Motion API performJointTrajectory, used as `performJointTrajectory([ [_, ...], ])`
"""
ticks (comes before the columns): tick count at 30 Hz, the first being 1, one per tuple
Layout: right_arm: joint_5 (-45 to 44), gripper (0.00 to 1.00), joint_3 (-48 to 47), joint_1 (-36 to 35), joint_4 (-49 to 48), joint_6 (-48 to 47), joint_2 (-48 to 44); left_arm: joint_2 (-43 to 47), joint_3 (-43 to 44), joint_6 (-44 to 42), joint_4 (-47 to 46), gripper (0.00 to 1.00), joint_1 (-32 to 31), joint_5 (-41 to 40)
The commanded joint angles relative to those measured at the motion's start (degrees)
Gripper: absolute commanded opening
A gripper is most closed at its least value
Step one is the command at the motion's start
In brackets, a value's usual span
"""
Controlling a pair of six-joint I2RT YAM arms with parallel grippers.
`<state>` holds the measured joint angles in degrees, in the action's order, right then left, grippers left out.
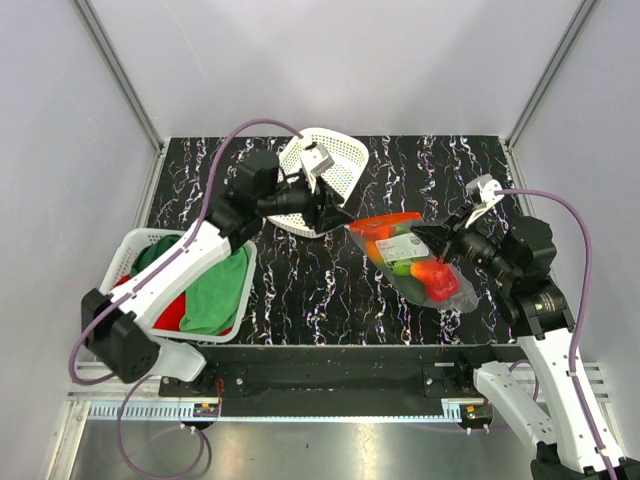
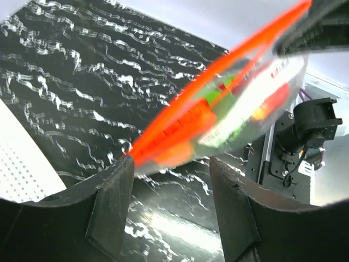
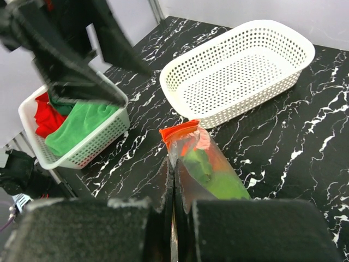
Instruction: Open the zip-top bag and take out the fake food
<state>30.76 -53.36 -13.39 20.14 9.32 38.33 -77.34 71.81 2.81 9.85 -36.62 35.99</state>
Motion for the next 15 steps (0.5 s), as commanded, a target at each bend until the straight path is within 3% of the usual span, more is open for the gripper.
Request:
performJointTrajectory([
  [1,2.8,0.00,-0.7,0.1,-4.9,0.5,-0.7,-5.3,5.1,-5.1,1.1,0.60,1.6,9.5],
  [7,5.2,0.00,-1.0,0.0,-5.4,0.0,-0.5,-11.9,8.8,-7.2,1.7,0.58,1.7,10.6],
  [15,5.3,0.00,-0.6,0.0,-5.5,-0.3,-0.4,-17.9,13.0,-7.5,1.6,0.57,1.5,18.9],
])
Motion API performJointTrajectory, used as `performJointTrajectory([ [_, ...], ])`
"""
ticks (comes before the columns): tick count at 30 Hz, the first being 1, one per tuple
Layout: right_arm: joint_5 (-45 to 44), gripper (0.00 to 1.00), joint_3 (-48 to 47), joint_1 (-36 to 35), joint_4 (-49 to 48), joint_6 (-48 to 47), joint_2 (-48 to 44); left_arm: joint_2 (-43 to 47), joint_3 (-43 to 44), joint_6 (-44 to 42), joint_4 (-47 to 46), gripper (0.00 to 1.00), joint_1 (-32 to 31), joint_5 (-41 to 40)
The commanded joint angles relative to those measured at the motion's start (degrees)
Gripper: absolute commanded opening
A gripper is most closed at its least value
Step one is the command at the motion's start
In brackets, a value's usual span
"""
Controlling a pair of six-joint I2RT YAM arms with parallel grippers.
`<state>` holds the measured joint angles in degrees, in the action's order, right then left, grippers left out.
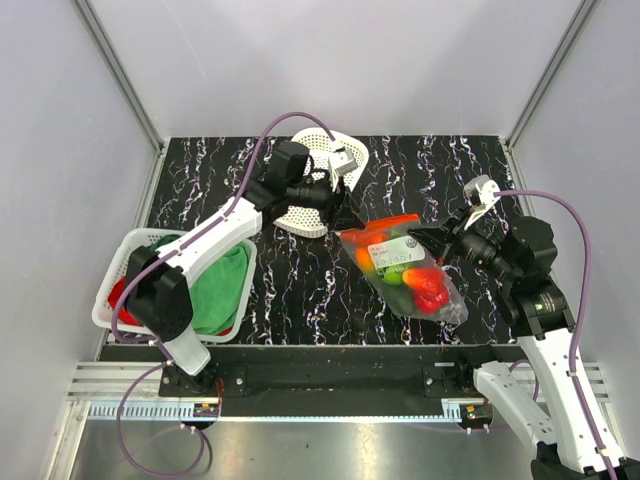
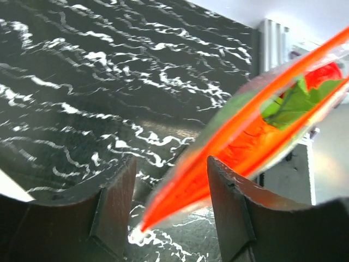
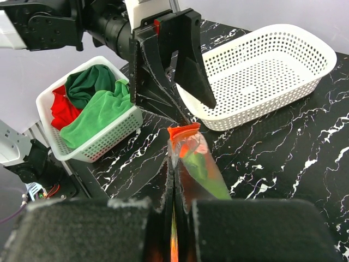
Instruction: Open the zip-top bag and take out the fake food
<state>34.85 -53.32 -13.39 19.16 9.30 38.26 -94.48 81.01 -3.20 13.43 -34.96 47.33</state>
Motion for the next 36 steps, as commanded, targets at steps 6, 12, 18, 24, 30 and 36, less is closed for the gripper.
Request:
performJointTrajectory([
  [6,1.4,0.00,-0.4,0.0,-4.7,-0.2,-0.3,-2.8,4.1,-1.1,-2.6,0.58,-1.9,10.1],
  [12,1.7,0.00,0.1,0.0,-5.0,0.2,-0.6,-6.1,7.4,0.9,-3.7,0.58,-2.9,11.5],
  [18,1.0,0.00,1.1,0.0,-5.2,0.7,-1.3,-5.2,5.7,2.0,-4.7,0.30,-3.2,15.4],
  [24,-1.4,0.00,2.3,-0.1,-5.4,1.2,-2.0,-1.7,-0.7,7.0,-10.7,0.00,-3.3,16.8],
  [30,-12.9,0.17,3.7,0.0,-3.4,3.1,-2.5,4.9,-8.7,16.5,-18.3,0.00,-3.4,11.2],
  [36,-19.3,0.51,3.2,0.1,1.1,5.9,2.9,6.3,-11.2,31.9,-22.6,0.00,-3.8,1.6],
])
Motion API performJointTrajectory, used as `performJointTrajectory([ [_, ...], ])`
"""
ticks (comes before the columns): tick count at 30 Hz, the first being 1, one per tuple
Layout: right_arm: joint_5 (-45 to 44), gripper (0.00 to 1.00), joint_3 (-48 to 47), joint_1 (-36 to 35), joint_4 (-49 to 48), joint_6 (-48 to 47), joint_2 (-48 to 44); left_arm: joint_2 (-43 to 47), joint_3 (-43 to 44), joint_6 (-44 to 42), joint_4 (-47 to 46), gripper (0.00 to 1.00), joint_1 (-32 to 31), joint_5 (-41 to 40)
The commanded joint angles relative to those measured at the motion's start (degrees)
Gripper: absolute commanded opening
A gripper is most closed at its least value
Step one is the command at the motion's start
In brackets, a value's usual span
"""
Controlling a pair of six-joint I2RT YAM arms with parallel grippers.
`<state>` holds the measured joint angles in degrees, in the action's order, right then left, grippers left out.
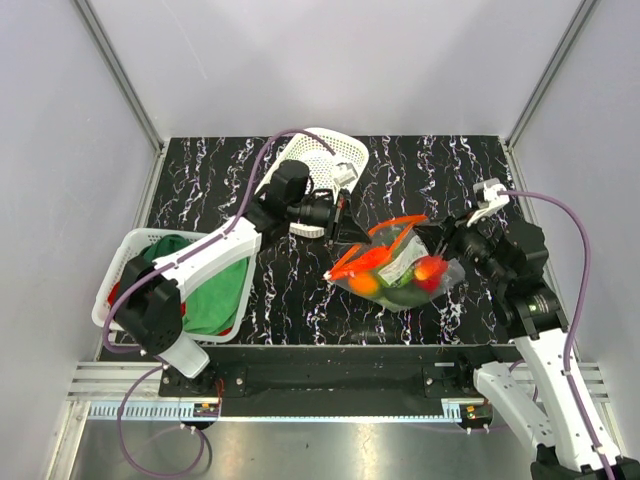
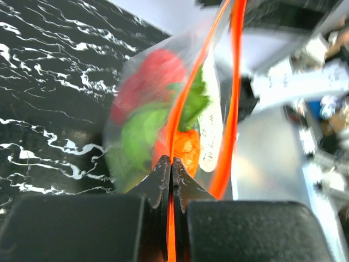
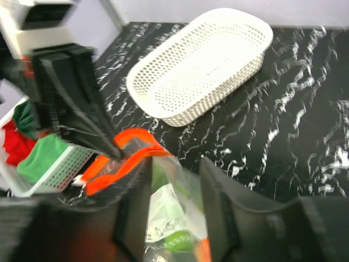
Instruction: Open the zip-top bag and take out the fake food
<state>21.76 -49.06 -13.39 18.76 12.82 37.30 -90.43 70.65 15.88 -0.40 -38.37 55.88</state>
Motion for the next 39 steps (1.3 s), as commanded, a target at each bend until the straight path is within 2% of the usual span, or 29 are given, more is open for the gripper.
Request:
performJointTrajectory([
  [1,-6.1,0.53,-1.9,0.0,2.9,3.0,6.3,2.3,-2.2,14.8,-11.6,0.00,-0.6,-7.8],
  [5,-8.1,0.67,-6.8,0.1,11.4,7.7,13.2,3.1,-6.7,25.9,-19.1,0.00,-0.8,-13.2],
  [6,-9.8,0.75,-8.1,0.0,13.4,8.7,14.5,3.4,-7.5,27.1,-20.3,0.00,-1.1,-14.6],
  [9,-11.2,0.85,-14.1,0.0,20.3,11.3,17.9,3.9,-9.5,30.1,-24.8,0.00,-2.3,-17.0],
  [14,-17.2,0.89,-19.2,0.1,28.7,12.5,17.4,4.9,-9.7,30.2,-24.1,0.00,-3.8,-21.8],
  [19,-18.8,0.89,-20.9,0.0,34.4,13.5,15.8,5.3,-9.5,30.6,-23.9,0.00,-4.3,-24.8],
  [23,-14.4,0.96,-19.6,0.0,34.6,13.6,14.5,5.2,-9.2,30.5,-23.8,0.00,-4.7,-25.5],
  [27,-11.3,0.94,-16.3,0.0,31.7,15.7,13.3,4.7,-8.8,30.4,-23.3,0.00,-5.4,-25.7],
  [28,-9.7,0.91,-15.5,0.0,30.6,16.7,13.3,4.6,-8.6,30.3,-23.2,0.00,-5.5,-25.8],
  [29,-6.6,0.84,-14.7,0.0,29.6,17.3,13.3,4.3,-8.5,30.3,-23.2,0.00,-5.6,-26.1],
  [36,-4.4,0.73,-9.3,-0.1,25.8,19.9,12.7,3.2,-7.0,29.9,-22.4,0.00,-6.6,-26.5],
  [38,-3.4,0.69,-8.3,0.0,25.9,20.5,12.4,2.9,-6.7,29.9,-22.4,0.00,-6.7,-26.7],
  [39,-3.0,0.63,-8.0,0.0,26.0,21.3,12.2,2.7,-6.5,29.9,-22.4,0.00,-6.8,-26.8],
])
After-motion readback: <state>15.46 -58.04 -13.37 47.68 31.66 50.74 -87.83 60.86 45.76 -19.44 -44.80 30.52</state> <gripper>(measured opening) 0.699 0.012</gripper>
